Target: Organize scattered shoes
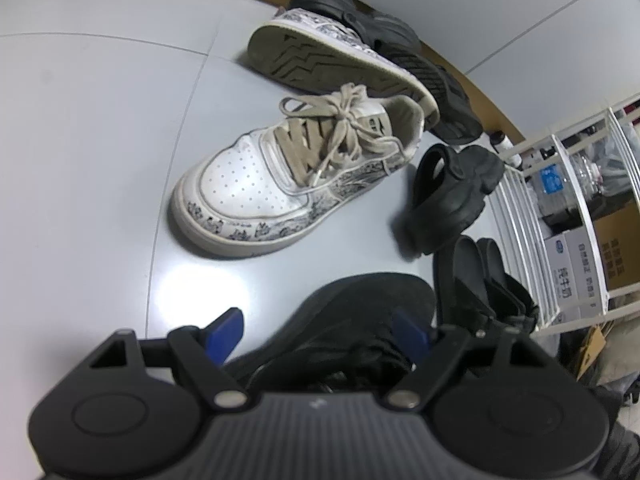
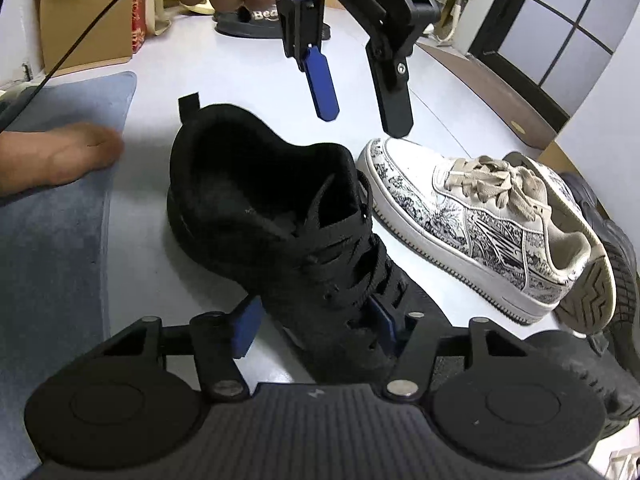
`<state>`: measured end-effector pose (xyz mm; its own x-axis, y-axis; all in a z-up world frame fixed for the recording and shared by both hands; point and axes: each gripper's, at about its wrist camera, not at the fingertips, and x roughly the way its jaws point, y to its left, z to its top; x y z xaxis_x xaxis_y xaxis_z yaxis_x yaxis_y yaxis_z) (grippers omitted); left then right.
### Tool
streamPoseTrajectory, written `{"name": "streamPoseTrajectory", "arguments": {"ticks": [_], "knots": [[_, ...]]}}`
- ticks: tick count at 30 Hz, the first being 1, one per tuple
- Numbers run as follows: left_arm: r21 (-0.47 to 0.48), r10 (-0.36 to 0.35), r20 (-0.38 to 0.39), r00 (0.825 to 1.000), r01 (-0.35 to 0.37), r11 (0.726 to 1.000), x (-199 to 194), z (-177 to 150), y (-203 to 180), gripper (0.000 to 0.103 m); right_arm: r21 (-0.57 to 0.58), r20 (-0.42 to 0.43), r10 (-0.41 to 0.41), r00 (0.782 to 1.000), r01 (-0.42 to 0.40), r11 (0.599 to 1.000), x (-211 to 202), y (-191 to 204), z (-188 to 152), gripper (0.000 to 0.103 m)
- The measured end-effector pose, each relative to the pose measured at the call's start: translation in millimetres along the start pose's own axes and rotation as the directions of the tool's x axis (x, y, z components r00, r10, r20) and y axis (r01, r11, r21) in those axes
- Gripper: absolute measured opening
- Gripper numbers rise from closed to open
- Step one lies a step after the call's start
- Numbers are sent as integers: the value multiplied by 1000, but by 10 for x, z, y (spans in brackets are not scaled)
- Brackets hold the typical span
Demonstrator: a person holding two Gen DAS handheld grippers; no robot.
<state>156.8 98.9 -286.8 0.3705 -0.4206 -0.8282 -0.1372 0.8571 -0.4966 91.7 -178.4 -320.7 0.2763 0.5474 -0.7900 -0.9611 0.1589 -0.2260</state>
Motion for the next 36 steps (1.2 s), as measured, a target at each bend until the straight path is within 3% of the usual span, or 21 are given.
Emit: {"name": "streamPoseTrajectory", "arguments": {"ticks": [13,18,22,27,29,31,34,36], "knots": [[-4,-1,-3,1000,1,1000,22,-2,-18,83,195,-66,-1,998,13,981,-104,-100,-69,30],[-3,-1,5,1000,1,1000,15,5,-26,83,281,-88,-20,996,44,959,-175,-113,-113,26],[-3,-1,6,1000,1,1000,14,-2,-26,83,364,-78,-26,997,53,930,-251,-182,-135,14],[-5,1,7,1000,-1,1000,13,5,-22,83,427,-29,22,999,-8,904,-359,-275,-175,13],[-8,4,7,1000,-3,1000,15,7,-16,83,422,-21,23,1000,-12,906,-405,-294,-191,20],[-12,5,7,1000,-5,1000,16,10,-9,83,416,-17,12,1000,-4,909,-436,-309,-195,57],[-12,5,10,1000,-5,1000,13,13,-12,83,412,7,-1,1000,-2,911,-478,-363,-217,90],[-13,4,9,1000,-4,1000,5,11,-12,83,410,2,1,1000,-2,912,-453,-394,-214,93]]}}
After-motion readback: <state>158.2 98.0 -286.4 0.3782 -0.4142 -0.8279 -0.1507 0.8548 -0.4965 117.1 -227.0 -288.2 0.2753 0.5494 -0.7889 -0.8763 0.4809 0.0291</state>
